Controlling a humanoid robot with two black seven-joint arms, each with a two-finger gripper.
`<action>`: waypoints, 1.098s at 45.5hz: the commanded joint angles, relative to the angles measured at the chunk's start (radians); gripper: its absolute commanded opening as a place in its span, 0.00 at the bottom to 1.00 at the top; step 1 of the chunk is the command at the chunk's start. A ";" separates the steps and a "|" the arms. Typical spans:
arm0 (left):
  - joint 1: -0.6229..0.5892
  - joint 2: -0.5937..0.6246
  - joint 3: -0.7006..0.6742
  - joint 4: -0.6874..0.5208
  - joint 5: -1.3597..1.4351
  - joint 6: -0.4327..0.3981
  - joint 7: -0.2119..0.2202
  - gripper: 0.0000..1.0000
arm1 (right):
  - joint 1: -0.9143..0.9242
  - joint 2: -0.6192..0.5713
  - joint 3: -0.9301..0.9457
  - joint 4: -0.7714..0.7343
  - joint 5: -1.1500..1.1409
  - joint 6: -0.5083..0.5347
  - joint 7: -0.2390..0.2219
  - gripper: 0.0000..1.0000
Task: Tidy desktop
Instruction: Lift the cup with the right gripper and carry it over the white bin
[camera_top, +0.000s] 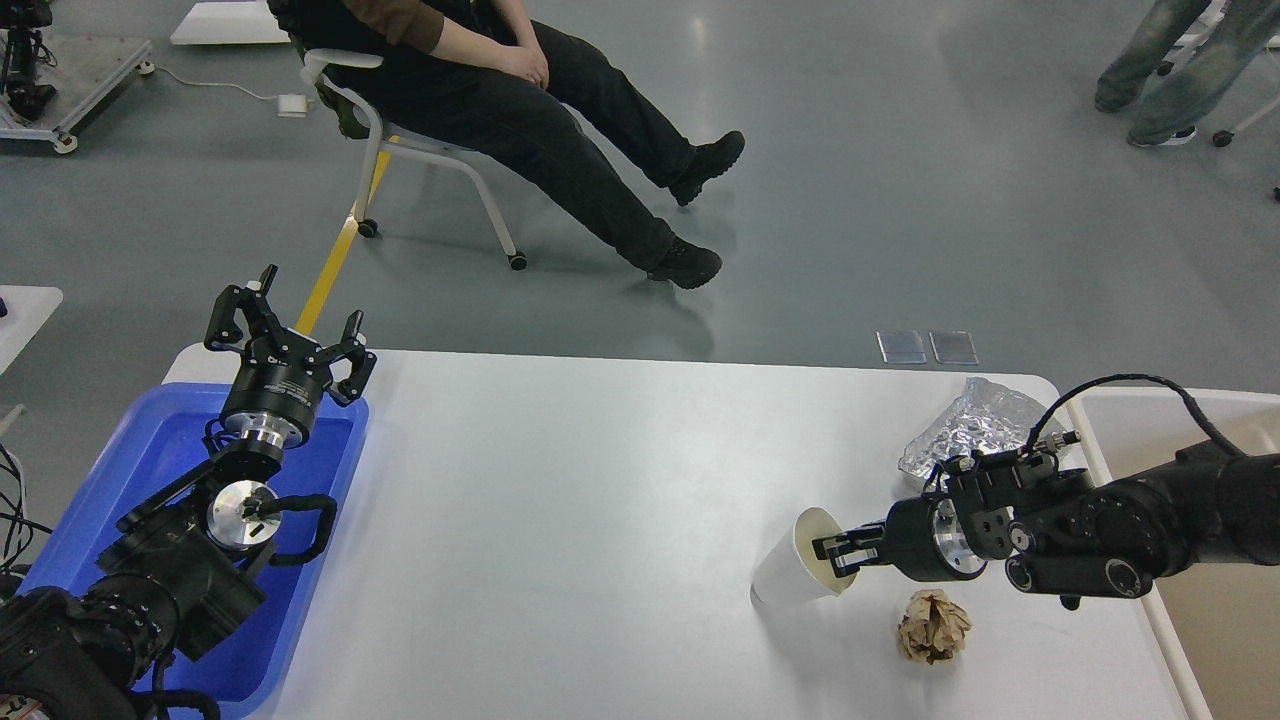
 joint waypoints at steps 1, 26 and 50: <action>0.000 0.000 0.000 0.000 0.000 0.001 0.000 1.00 | 0.038 -0.029 0.033 0.049 0.048 0.001 0.024 0.00; 0.000 0.000 0.000 0.000 0.000 0.000 0.000 1.00 | 0.471 -0.254 0.181 0.327 0.329 0.110 0.025 0.00; 0.000 0.000 0.000 0.000 0.000 0.000 0.000 1.00 | 0.371 -0.489 0.303 0.075 0.387 0.188 0.025 0.00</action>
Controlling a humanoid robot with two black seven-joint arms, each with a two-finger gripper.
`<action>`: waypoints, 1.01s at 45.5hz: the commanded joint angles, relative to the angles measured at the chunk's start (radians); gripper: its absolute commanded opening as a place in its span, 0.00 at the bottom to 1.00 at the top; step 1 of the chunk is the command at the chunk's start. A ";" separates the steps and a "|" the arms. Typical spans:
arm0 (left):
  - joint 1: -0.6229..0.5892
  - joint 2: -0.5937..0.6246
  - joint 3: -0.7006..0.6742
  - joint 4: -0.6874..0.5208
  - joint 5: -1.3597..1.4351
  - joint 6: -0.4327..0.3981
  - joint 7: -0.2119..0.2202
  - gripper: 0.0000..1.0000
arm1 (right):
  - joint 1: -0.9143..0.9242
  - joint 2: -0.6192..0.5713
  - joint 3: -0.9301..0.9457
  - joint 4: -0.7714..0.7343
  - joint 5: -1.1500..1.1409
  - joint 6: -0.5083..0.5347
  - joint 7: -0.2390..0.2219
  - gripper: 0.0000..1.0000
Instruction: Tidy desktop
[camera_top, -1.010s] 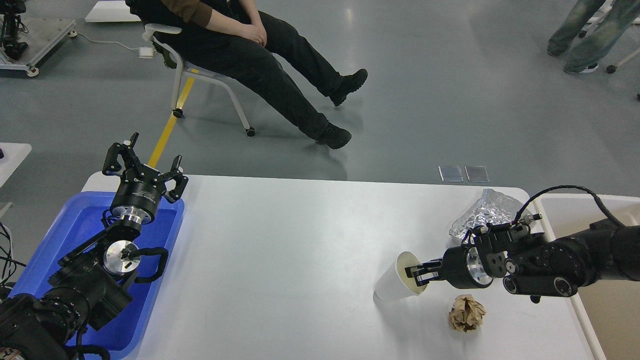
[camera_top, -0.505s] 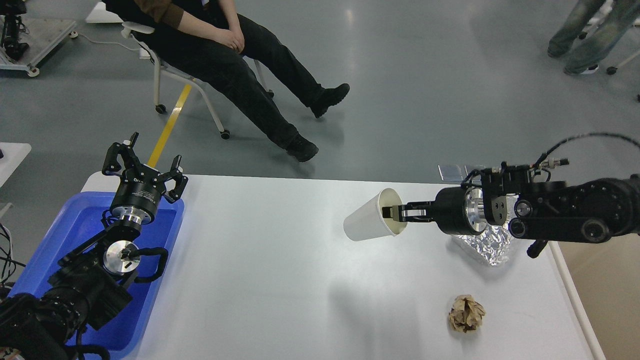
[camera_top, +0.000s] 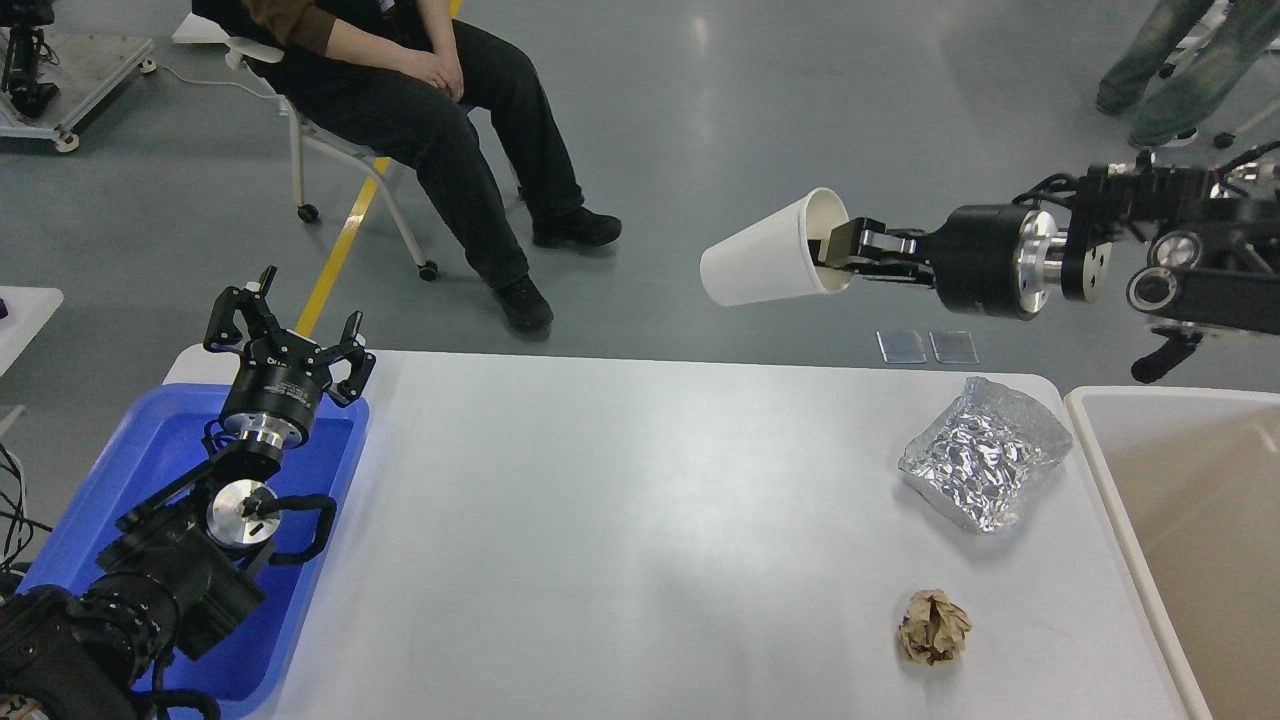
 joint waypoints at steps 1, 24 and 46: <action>0.000 0.000 0.000 0.000 0.000 0.000 0.000 1.00 | -0.119 -0.112 0.066 -0.202 0.018 0.014 -0.002 0.00; 0.000 0.000 0.000 0.000 0.000 0.000 0.001 1.00 | -0.570 -0.028 0.178 -1.020 0.248 0.019 -0.014 0.00; 0.000 0.000 0.000 0.000 0.000 0.000 0.001 1.00 | -0.925 0.188 0.330 -1.413 0.269 -0.064 -0.238 0.00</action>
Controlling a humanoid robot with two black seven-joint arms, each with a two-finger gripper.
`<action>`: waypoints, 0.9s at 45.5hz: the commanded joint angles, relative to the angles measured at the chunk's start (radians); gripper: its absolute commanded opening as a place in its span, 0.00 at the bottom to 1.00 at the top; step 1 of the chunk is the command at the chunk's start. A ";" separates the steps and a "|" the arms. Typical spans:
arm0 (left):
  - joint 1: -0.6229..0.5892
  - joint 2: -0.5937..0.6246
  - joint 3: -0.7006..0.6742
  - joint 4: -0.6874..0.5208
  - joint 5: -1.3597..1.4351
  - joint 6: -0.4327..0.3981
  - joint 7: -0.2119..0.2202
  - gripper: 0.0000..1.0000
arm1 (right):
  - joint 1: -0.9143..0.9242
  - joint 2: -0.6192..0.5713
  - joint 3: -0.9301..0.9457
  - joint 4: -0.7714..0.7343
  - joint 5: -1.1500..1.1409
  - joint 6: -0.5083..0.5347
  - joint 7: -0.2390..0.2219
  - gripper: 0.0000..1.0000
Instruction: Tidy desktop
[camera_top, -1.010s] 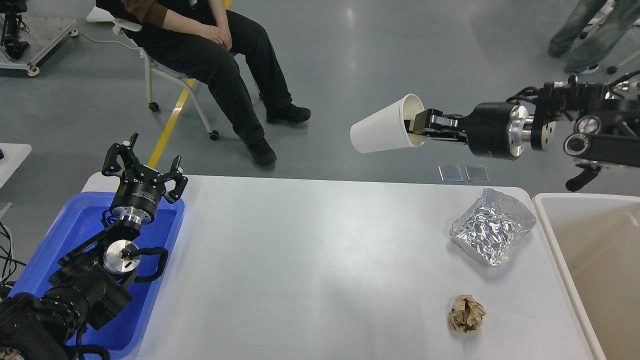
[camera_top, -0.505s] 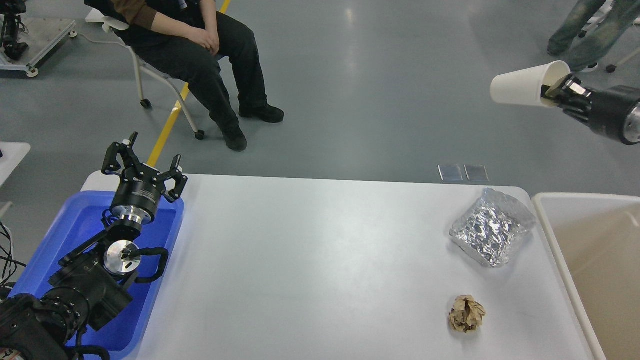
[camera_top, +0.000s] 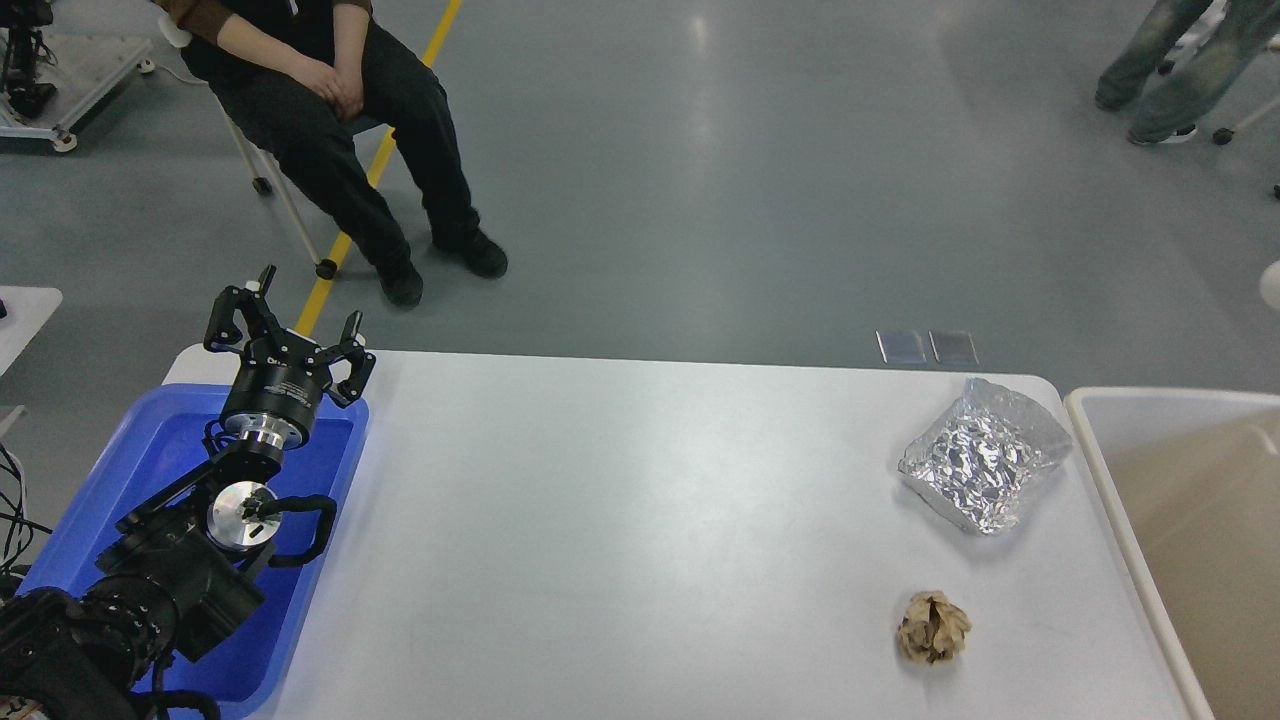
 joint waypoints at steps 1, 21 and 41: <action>0.000 0.000 0.000 0.000 -0.001 0.000 0.000 1.00 | -0.157 0.070 0.129 -0.126 0.017 -0.060 -0.143 0.00; 0.000 0.000 0.000 0.000 0.000 0.000 0.000 1.00 | -0.378 0.165 0.307 -0.125 0.034 -0.141 -0.186 0.00; 0.000 0.000 0.000 0.000 0.000 0.000 0.000 1.00 | -0.430 0.252 0.316 -0.123 0.054 -0.164 -0.186 0.00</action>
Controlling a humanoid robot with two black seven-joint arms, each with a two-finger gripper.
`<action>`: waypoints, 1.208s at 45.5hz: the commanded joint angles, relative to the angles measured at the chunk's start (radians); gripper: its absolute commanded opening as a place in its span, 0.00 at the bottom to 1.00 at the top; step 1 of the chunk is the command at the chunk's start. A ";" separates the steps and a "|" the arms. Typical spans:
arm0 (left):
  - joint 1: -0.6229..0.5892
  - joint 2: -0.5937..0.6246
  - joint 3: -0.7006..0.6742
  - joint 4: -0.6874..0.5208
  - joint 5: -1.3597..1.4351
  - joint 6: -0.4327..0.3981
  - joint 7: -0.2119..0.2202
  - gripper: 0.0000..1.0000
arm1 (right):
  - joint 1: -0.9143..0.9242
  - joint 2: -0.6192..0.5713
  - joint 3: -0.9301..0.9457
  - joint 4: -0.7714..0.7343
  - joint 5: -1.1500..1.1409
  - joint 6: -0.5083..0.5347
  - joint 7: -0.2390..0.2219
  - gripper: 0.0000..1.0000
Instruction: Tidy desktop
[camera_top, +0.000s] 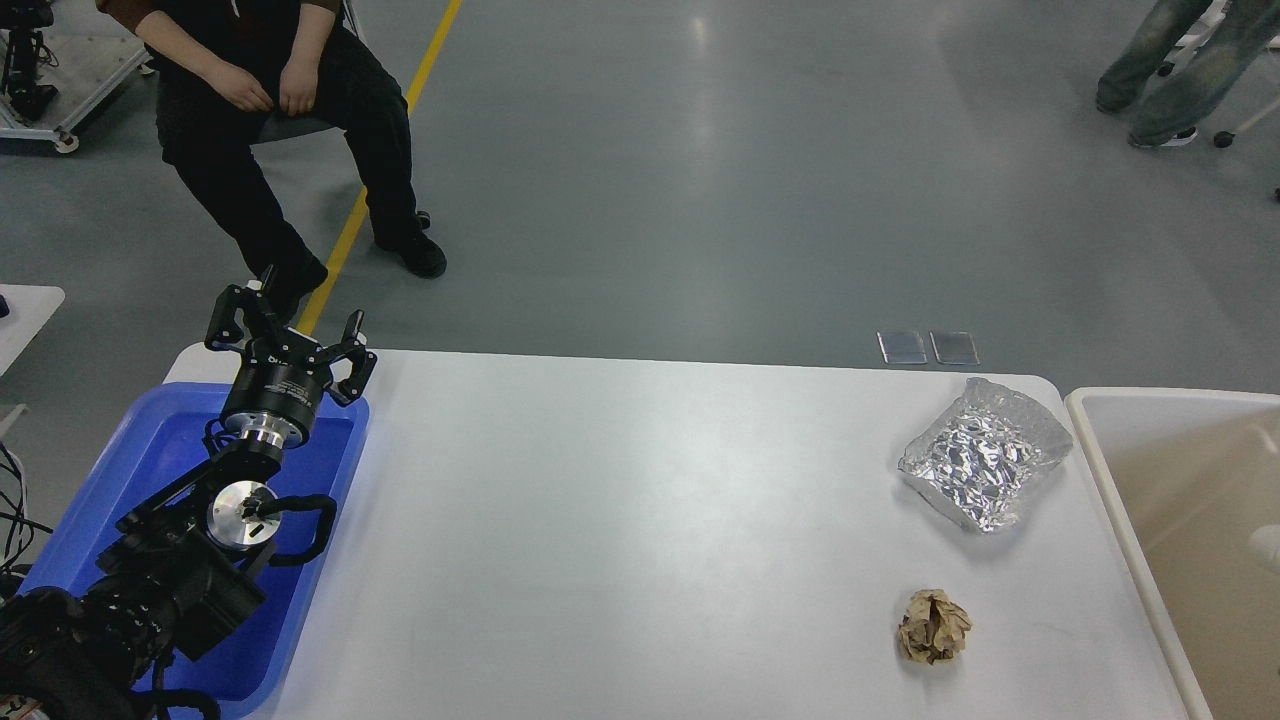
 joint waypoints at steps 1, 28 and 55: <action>0.000 0.000 0.000 0.000 -0.001 0.000 0.000 1.00 | -0.029 0.030 0.013 0.000 0.008 -0.013 -0.003 0.00; 0.000 0.000 0.000 0.000 0.000 0.000 0.001 1.00 | -0.013 0.047 -0.003 -0.004 0.008 -0.120 -0.001 0.98; 0.000 0.000 0.000 0.000 0.000 0.000 0.000 1.00 | 0.132 0.070 0.068 0.011 0.077 -0.076 0.006 1.00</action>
